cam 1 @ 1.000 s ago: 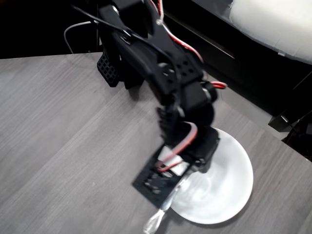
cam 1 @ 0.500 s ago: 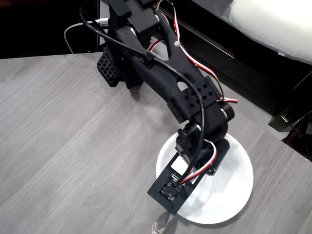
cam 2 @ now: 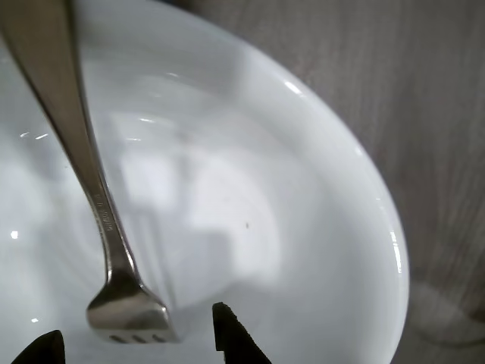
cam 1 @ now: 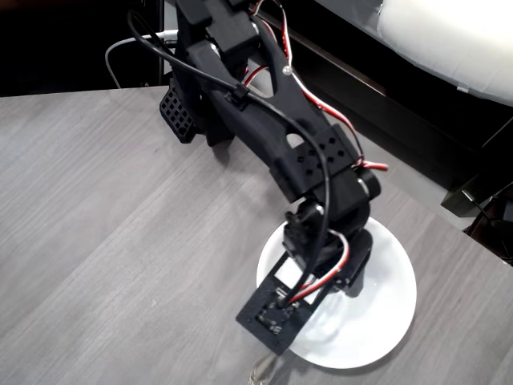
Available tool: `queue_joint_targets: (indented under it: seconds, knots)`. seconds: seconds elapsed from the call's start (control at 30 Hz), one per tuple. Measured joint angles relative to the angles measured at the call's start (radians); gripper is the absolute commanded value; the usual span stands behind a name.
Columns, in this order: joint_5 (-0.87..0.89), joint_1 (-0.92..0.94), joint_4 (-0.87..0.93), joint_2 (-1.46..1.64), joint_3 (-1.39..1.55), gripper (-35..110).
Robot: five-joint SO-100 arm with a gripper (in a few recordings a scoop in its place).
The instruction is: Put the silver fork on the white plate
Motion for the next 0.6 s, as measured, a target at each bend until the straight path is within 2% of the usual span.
queue_joint_targets:
  seconds: [0.27, 0.4, 0.6]
  knots:
    - [0.009, 0.13, 0.092, 0.245, 0.0, 22]
    - [0.114, 0.229, 0.176, 0.405, 0.0, 0]
    - [0.252, 0.36, 0.187, 0.647, 0.155, 0]
